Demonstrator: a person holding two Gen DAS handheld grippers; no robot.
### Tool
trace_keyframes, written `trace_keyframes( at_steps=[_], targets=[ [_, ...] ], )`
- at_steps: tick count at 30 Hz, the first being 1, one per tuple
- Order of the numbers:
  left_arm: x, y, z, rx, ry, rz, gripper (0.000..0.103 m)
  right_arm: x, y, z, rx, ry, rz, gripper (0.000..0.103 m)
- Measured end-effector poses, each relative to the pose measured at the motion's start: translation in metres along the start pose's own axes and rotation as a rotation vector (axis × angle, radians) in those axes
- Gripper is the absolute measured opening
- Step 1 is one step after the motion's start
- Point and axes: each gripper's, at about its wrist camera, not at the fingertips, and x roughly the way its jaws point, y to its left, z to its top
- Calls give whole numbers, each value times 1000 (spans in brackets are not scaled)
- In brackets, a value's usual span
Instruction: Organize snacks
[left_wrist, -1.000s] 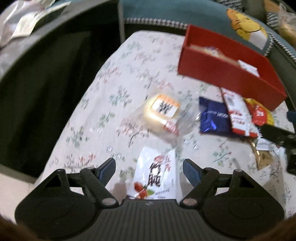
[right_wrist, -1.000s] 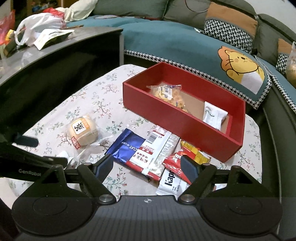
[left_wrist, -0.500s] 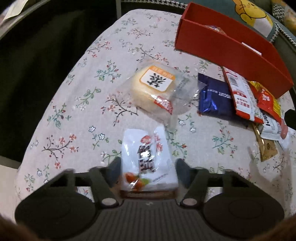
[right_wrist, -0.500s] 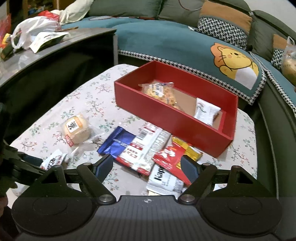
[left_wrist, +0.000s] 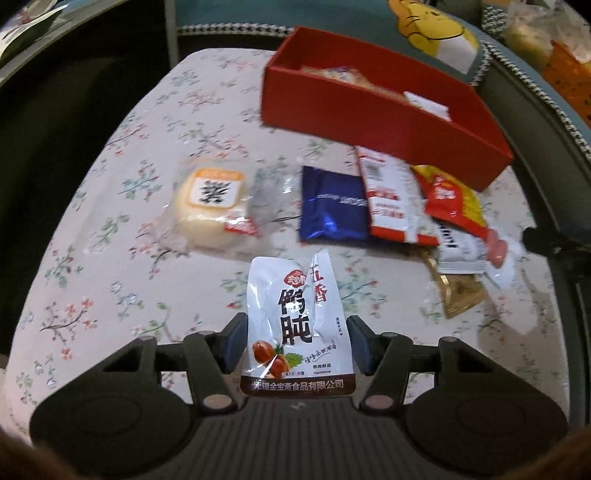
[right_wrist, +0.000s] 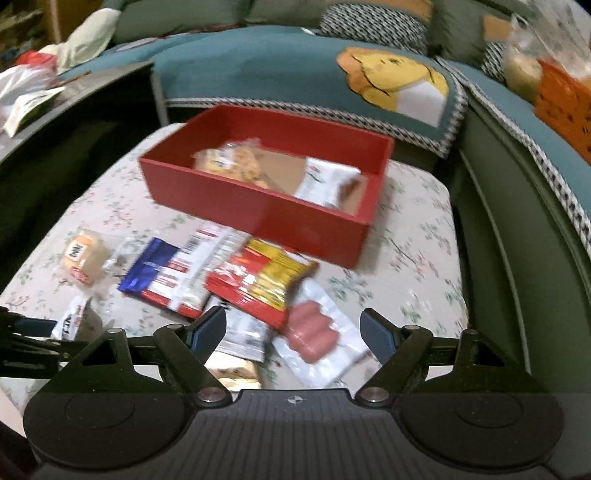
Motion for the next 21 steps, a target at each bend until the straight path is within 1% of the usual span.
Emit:
trace_keyframes(
  at_steps=[3, 8, 12, 15, 18, 21],
  targets=[
    [-3, -5, 2, 0, -3, -27, 98, 5, -3, 1, 26, 18, 16, 83],
    [-7, -8, 3, 8, -8, -62, 98, 4, -20, 20, 84, -9, 18, 84],
    [-3, -7, 4, 1, 10, -87, 98, 21, -30, 31, 110, 11, 46, 84],
    [-3, -11, 5, 7, 11, -103, 98, 42, -24, 38, 140, 63, 102, 84],
    [-3, -13, 6, 5, 14, -112, 98, 55, -8, 42, 146, 92, 102, 84],
    [-3, -14, 8, 3, 16, -119, 98, 62, 2, 48, 183, 104, 125, 84]
  ],
)
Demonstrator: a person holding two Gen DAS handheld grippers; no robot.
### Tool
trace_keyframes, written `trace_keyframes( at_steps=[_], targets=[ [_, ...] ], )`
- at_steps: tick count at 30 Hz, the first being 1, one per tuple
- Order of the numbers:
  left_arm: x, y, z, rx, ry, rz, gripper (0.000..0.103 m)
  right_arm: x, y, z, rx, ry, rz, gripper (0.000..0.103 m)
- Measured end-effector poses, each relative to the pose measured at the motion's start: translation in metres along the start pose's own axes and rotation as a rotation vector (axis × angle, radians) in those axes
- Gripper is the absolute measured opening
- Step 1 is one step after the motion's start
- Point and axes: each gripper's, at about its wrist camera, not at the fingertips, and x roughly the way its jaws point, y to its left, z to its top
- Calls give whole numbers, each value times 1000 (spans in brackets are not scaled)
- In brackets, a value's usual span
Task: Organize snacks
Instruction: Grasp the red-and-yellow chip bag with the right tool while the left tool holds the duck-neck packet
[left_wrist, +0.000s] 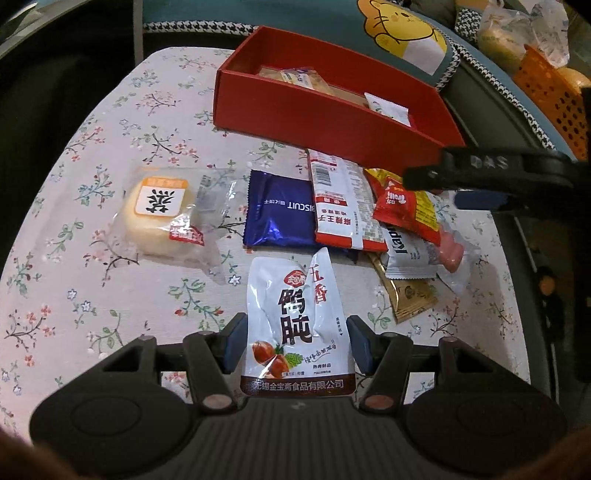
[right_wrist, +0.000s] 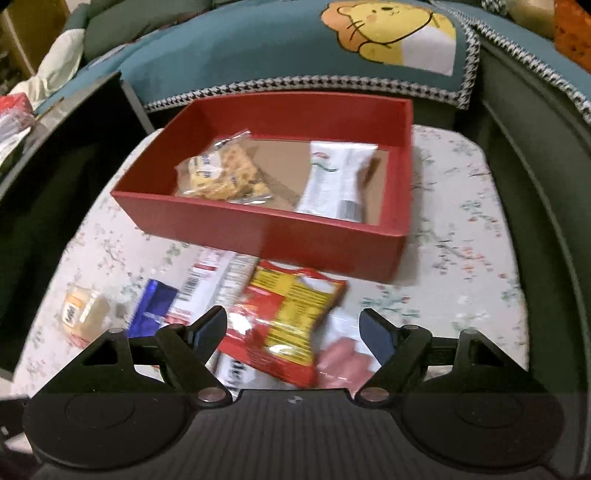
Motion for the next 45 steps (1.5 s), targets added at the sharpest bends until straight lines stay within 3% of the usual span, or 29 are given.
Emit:
trace_keyframes(
  at_steps=[7, 11, 21, 30, 36, 45],
  targets=[
    [-2, 0, 1, 3, -3, -10, 98, 29, 4, 5, 62, 57, -1, 84],
    [1, 3, 2, -7, 4, -9, 98, 48, -1, 0, 74, 91, 8, 77],
    [-3, 1, 0, 9, -12, -5, 98, 12, 0, -16, 1, 64, 46, 64],
    [-6, -2, -2, 20, -27, 13, 98, -42, 10, -57, -87, 20, 72, 63],
    [-2, -10, -6, 68, -25, 63, 98, -53, 15, -90, -140, 50, 38, 63],
    [21, -17, -20, 140, 39, 134, 98, -33, 23, -123, -250, 141, -22, 63]
  ],
)
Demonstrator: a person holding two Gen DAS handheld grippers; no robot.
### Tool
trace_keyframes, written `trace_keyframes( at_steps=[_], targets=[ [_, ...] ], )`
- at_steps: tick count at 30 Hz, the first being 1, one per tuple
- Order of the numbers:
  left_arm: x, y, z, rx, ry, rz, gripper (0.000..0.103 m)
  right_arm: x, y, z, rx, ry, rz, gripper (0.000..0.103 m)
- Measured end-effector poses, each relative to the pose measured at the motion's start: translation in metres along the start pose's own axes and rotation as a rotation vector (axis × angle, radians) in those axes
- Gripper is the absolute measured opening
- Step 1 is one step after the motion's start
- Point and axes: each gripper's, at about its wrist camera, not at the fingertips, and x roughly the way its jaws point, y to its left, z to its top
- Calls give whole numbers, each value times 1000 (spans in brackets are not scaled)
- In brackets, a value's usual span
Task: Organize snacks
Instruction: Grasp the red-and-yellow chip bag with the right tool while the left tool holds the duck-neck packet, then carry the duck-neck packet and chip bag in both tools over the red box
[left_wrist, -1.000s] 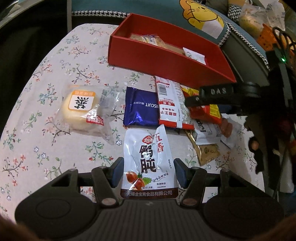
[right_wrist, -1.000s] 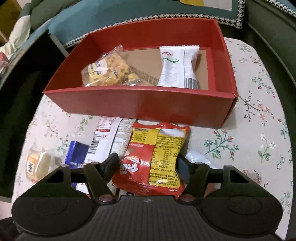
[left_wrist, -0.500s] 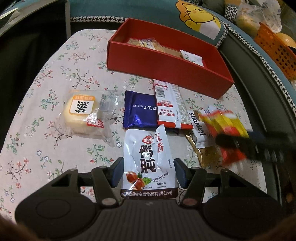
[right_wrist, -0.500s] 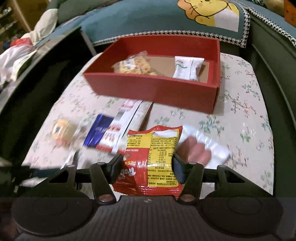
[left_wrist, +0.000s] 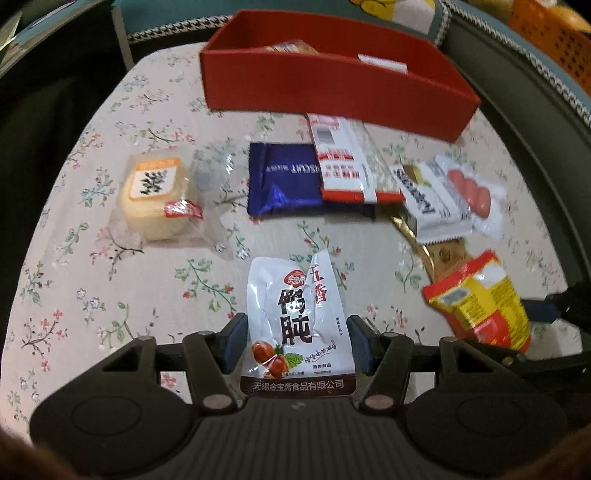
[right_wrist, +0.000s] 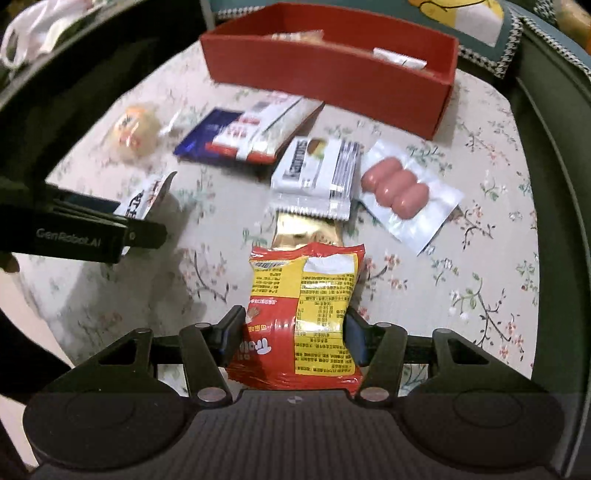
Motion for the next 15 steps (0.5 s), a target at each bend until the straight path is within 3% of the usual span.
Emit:
trace_keyframes(
  at_steps=[6, 11, 15],
  targets=[
    [7, -13, -4, 67, -1, 53, 101, 9, -1, 2, -2, 15, -10, 65],
    [10, -12, -3, 53, -4, 68, 103, 8, -9, 2, 30, -6, -8, 70],
    [11, -15, -3, 60, -8, 67, 103, 11, -7, 7, 19, -3, -26, 67]
  ],
)
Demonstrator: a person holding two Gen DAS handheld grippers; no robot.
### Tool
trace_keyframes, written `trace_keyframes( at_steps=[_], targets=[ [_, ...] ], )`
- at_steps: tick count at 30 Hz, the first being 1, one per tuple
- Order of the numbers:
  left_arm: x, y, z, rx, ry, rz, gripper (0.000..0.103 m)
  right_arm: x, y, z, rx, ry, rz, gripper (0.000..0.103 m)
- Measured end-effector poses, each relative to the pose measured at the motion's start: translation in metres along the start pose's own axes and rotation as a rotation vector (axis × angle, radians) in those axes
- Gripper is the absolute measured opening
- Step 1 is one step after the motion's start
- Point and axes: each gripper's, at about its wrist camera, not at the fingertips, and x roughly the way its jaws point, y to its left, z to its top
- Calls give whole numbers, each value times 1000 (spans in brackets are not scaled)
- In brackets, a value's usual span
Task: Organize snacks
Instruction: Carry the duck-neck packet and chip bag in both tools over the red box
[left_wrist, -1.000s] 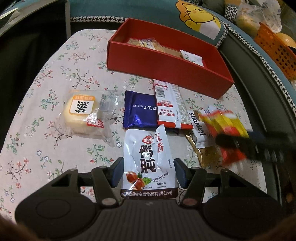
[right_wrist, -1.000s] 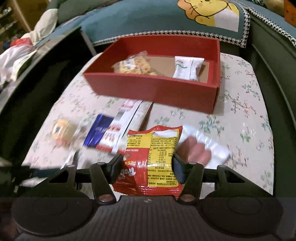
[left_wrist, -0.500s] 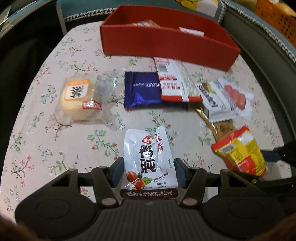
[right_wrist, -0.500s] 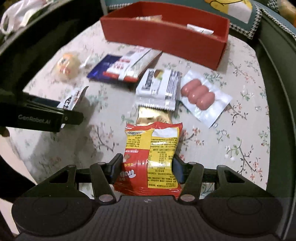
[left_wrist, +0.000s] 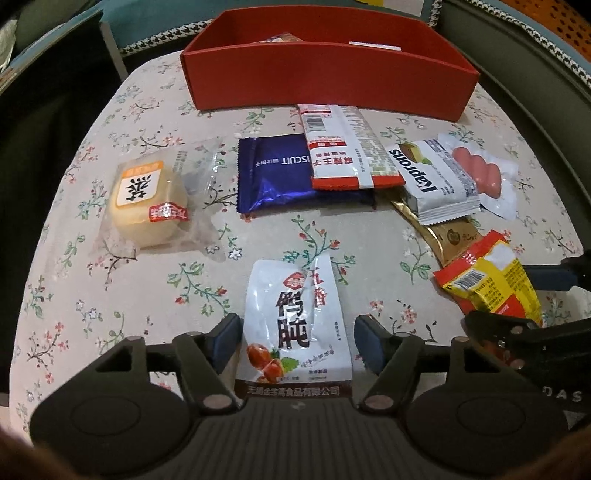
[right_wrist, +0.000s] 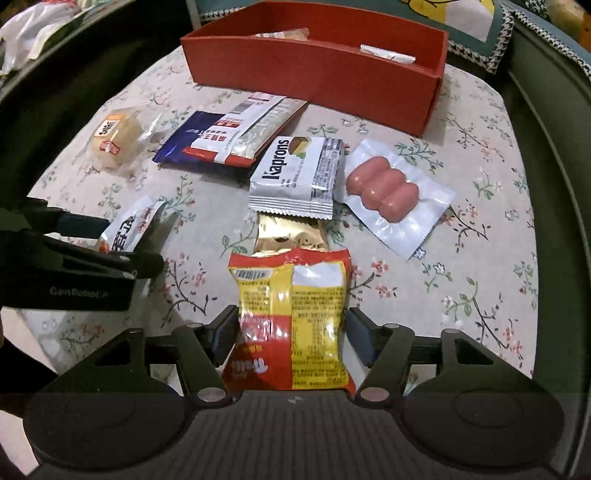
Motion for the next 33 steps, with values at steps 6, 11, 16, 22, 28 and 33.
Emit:
trace_keyframes(
  at_steps=[6, 11, 16, 22, 28, 33],
  targets=[
    [-6, 0, -1, -2, -1, -38, 99, -11, 1, -4, -14, -14, -2, 59],
    [-23, -1, 4, -20, -52, -79, 99, -31, -9, -3, 36, -79, 22, 58],
    [-35, -2, 13, -34, -98, -101, 99, -44, -12, 2, 50, -128, 40, 58],
    [-41, -8, 29, -22, -141, -86, 99, -50, -18, 13, 69, -171, 36, 58],
    [-47, -14, 50, -4, -188, -76, 99, -57, -22, 30, 75, -221, 28, 58],
    [-48, -19, 70, 11, -219, -58, 99, -60, -32, 47, 97, -258, 18, 58]
  ],
)
